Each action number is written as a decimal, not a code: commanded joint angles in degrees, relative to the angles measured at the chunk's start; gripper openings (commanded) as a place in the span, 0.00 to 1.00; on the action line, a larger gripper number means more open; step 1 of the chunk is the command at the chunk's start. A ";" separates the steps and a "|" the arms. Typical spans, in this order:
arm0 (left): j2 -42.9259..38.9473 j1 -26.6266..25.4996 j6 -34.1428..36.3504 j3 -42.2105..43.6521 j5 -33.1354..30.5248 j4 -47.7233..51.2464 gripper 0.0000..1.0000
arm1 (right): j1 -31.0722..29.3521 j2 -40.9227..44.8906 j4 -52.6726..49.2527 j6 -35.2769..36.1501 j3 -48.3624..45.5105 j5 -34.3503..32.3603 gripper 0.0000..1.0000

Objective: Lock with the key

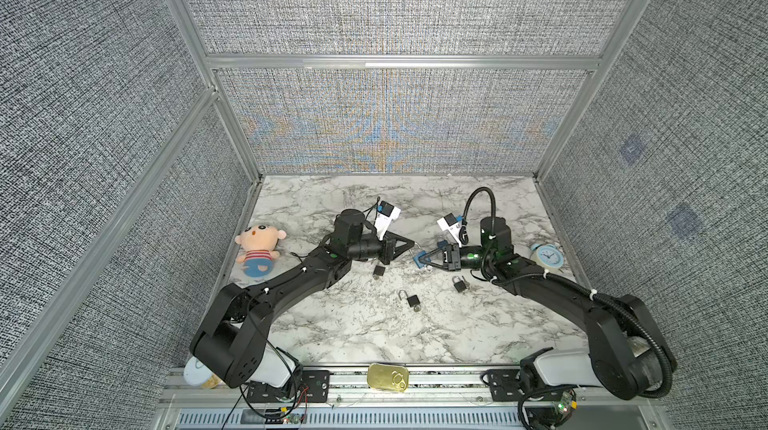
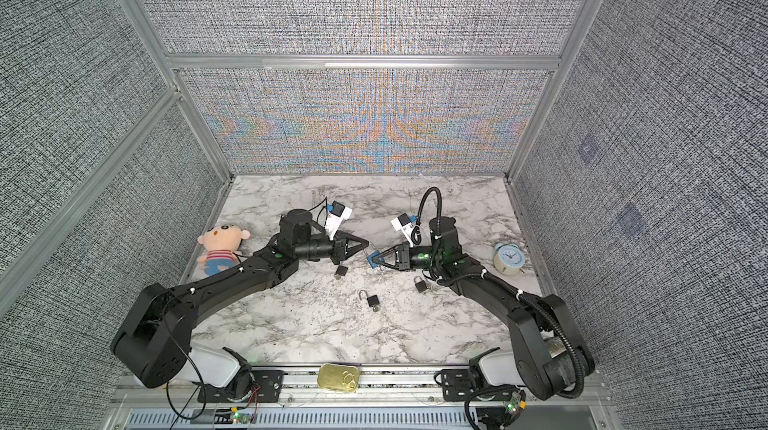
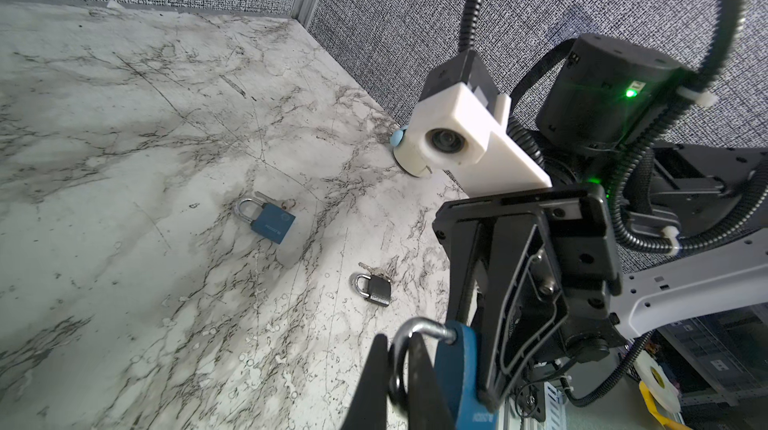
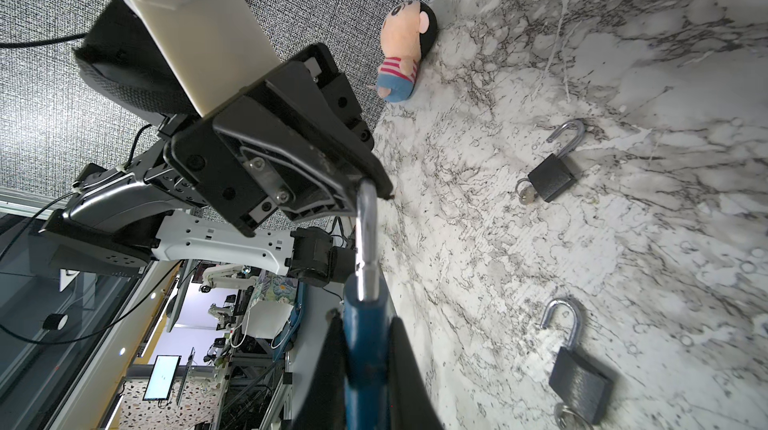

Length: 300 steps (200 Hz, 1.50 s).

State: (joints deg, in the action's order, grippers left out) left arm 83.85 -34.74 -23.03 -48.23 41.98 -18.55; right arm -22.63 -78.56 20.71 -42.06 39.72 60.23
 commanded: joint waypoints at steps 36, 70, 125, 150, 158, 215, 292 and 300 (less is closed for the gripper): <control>-0.70 -0.58 -0.61 0.76 2.32 2.46 0.00 | -0.04 -0.18 8.22 -0.35 1.23 -1.23 0.00; -0.91 -0.76 -0.82 0.96 2.23 2.51 0.00 | -0.06 -0.45 7.98 -0.26 1.49 -1.46 0.00; -1.15 -0.90 -0.88 1.10 2.14 2.64 0.00 | -0.13 -0.45 6.72 0.62 1.68 -2.29 0.00; -1.22 -1.05 -0.97 1.10 2.14 2.64 0.00 | -0.28 -0.45 6.55 0.74 1.67 -2.39 0.00; -1.25 -1.10 -0.97 1.16 2.12 2.64 0.00 | -0.22 -0.54 6.45 0.76 1.84 -2.39 0.00; -1.34 -1.27 -1.14 1.36 2.06 2.56 0.00 | -0.31 -0.54 5.95 1.10 2.13 -2.66 0.00; -1.73 -1.61 -1.76 1.91 2.06 1.85 0.00 | -0.43 -0.68 5.61 1.24 2.38 -3.09 0.00; -1.68 -1.65 -1.91 1.98 2.01 1.80 0.00 | -0.44 -0.65 5.59 1.26 2.39 -3.10 0.00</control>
State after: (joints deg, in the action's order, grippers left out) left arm 82.15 -35.55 -24.67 -46.68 38.92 -19.22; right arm -22.94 -79.22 19.53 -41.36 40.91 59.81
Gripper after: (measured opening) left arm 0.103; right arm 0.105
